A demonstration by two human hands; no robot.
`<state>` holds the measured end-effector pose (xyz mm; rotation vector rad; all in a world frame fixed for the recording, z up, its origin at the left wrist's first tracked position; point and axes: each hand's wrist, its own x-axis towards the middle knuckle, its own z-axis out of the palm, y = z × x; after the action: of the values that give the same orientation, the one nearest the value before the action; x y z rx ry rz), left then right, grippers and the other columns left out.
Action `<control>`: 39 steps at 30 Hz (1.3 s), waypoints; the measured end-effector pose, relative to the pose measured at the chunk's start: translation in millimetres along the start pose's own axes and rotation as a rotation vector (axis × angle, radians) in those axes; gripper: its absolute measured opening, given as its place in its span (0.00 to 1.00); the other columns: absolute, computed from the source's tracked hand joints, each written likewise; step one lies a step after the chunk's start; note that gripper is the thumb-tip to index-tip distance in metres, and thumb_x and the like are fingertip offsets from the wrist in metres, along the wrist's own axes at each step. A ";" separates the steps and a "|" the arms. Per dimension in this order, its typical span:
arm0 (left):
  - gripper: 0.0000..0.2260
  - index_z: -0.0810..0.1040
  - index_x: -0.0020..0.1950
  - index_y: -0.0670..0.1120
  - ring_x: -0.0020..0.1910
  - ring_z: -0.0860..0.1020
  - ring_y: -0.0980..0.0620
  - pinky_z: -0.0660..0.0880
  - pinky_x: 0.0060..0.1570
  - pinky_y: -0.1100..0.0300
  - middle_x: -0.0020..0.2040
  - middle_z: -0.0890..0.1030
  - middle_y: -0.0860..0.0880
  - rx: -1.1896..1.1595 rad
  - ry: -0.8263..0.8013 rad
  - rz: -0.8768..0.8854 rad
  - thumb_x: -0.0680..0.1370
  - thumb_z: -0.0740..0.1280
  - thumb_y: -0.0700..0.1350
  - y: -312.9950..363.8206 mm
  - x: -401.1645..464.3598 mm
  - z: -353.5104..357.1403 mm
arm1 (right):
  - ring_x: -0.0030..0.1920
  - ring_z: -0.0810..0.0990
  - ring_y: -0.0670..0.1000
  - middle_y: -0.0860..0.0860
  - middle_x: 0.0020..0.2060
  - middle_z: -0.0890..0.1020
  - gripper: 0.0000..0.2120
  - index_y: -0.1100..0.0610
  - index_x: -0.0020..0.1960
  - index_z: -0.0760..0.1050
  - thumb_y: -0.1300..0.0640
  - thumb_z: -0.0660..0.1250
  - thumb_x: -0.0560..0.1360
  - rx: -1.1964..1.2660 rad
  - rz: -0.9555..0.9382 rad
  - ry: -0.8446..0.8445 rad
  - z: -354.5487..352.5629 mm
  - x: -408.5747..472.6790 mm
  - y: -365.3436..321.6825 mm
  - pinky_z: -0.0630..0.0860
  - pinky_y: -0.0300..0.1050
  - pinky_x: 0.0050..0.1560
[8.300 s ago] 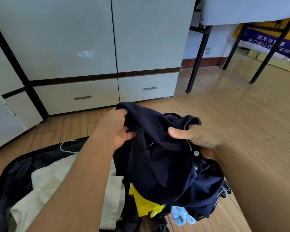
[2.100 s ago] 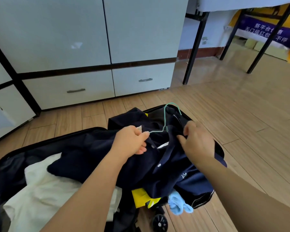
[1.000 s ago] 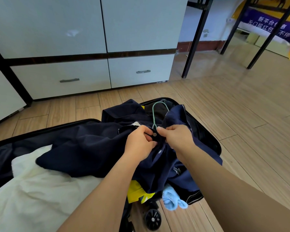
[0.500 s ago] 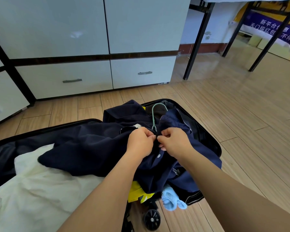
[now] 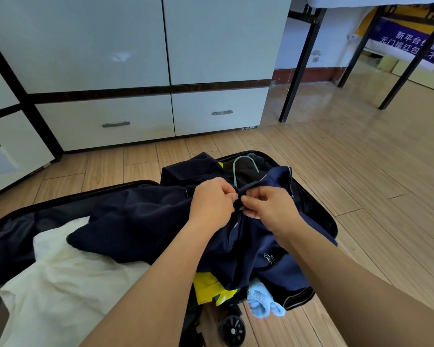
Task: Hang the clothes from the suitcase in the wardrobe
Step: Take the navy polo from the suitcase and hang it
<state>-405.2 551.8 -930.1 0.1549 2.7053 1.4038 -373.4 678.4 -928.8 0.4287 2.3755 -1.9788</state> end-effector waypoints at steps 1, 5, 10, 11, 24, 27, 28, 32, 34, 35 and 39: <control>0.05 0.76 0.42 0.50 0.36 0.80 0.58 0.72 0.37 0.72 0.39 0.81 0.52 -0.013 -0.015 0.014 0.78 0.68 0.42 -0.6 -0.5 -2.0 | 0.38 0.82 0.47 0.52 0.35 0.82 0.10 0.57 0.41 0.79 0.68 0.64 0.76 0.007 -0.001 -0.019 -1.2 -1.4 -1.3 0.80 0.39 0.44; 0.05 0.79 0.43 0.47 0.29 0.77 0.65 0.70 0.34 0.77 0.34 0.80 0.54 -0.080 -0.021 0.058 0.77 0.68 0.38 -3.6 -3.2 -7.9 | 0.38 0.83 0.48 0.55 0.34 0.83 0.12 0.61 0.41 0.81 0.72 0.62 0.75 0.102 0.034 -0.068 -6.1 -3.9 -6.5 0.82 0.41 0.46; 0.03 0.82 0.44 0.50 0.40 0.79 0.60 0.72 0.40 0.70 0.38 0.82 0.55 -0.118 -0.018 0.054 0.75 0.71 0.48 1.5 -11.4 -5.4 | 0.40 0.85 0.55 0.59 0.38 0.84 0.04 0.66 0.44 0.80 0.72 0.69 0.71 0.041 0.015 -0.020 -7.3 -2.9 -3.3 0.83 0.43 0.46; 0.05 0.83 0.44 0.50 0.41 0.79 0.60 0.71 0.40 0.70 0.39 0.82 0.55 -0.104 -0.017 0.046 0.74 0.71 0.51 2.2 -12.3 -4.9 | 0.41 0.85 0.55 0.59 0.39 0.84 0.04 0.66 0.44 0.79 0.71 0.70 0.71 -0.006 0.004 -0.013 -6.8 -2.7 -2.4 0.82 0.43 0.45; 0.12 0.72 0.46 0.50 0.40 0.76 0.60 0.68 0.36 0.70 0.39 0.79 0.53 -0.047 0.023 0.013 0.70 0.71 0.38 4.1 -14.6 -3.0 | 0.37 0.83 0.54 0.56 0.33 0.83 0.06 0.60 0.37 0.78 0.68 0.69 0.72 -0.295 -0.075 0.022 1.3 -4.6 -1.5 0.82 0.47 0.44; 0.12 0.69 0.45 0.50 0.39 0.74 0.58 0.69 0.36 0.67 0.40 0.78 0.52 -0.194 0.033 -0.075 0.71 0.71 0.37 3.2 -15.1 -4.0 | 0.35 0.83 0.51 0.55 0.33 0.83 0.04 0.60 0.40 0.79 0.66 0.69 0.73 -0.226 -0.030 0.004 2.2 -5.3 -4.8 0.83 0.43 0.42; 0.12 0.69 0.45 0.50 0.39 0.74 0.58 0.70 0.36 0.67 0.40 0.78 0.52 -0.232 0.029 -0.102 0.72 0.70 0.37 3.1 -14.9 -4.4 | 0.34 0.83 0.51 0.55 0.33 0.82 0.04 0.61 0.40 0.78 0.66 0.69 0.74 -0.143 0.012 -0.001 2.6 -5.3 -5.9 0.82 0.42 0.40; 0.12 0.70 0.45 0.50 0.43 0.76 0.54 0.72 0.38 0.65 0.44 0.80 0.49 -0.323 -0.023 -0.167 0.72 0.70 0.35 0.4 -13.2 -4.9 | 0.29 0.79 0.51 0.55 0.33 0.79 0.07 0.63 0.41 0.76 0.69 0.63 0.76 -0.020 0.121 0.022 4.6 -1.6 -7.9 0.81 0.39 0.33; 0.12 0.71 0.45 0.49 0.43 0.76 0.53 0.71 0.39 0.63 0.44 0.80 0.49 -0.382 -0.066 -0.195 0.72 0.70 0.35 -2.1 -13.3 -4.4 | 0.28 0.77 0.50 0.55 0.35 0.79 0.08 0.62 0.42 0.75 0.68 0.61 0.78 -0.041 0.135 0.025 4.2 -0.4 -8.1 0.79 0.37 0.29; 0.12 0.71 0.45 0.48 0.42 0.76 0.53 0.70 0.39 0.63 0.43 0.80 0.49 -0.425 -0.090 -0.209 0.72 0.71 0.34 -3.4 -13.3 -4.9 | 0.27 0.77 0.49 0.55 0.36 0.79 0.08 0.61 0.42 0.75 0.67 0.60 0.78 -0.063 0.135 0.018 3.0 0.8 -8.1 0.77 0.37 0.28; 0.14 0.74 0.51 0.48 0.40 0.79 0.57 0.71 0.36 0.67 0.43 0.83 0.50 -0.428 -0.174 -0.226 0.71 0.74 0.35 -6.4 -13.0 -9.1 | 0.30 0.78 0.46 0.53 0.35 0.80 0.03 0.59 0.43 0.78 0.62 0.66 0.76 -0.057 0.174 -0.037 -4.3 2.5 -9.7 0.73 0.36 0.30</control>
<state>-393.8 539.0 -929.7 -0.0556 2.1487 1.7570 -377.3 681.5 -919.2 0.5693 2.2797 -1.8248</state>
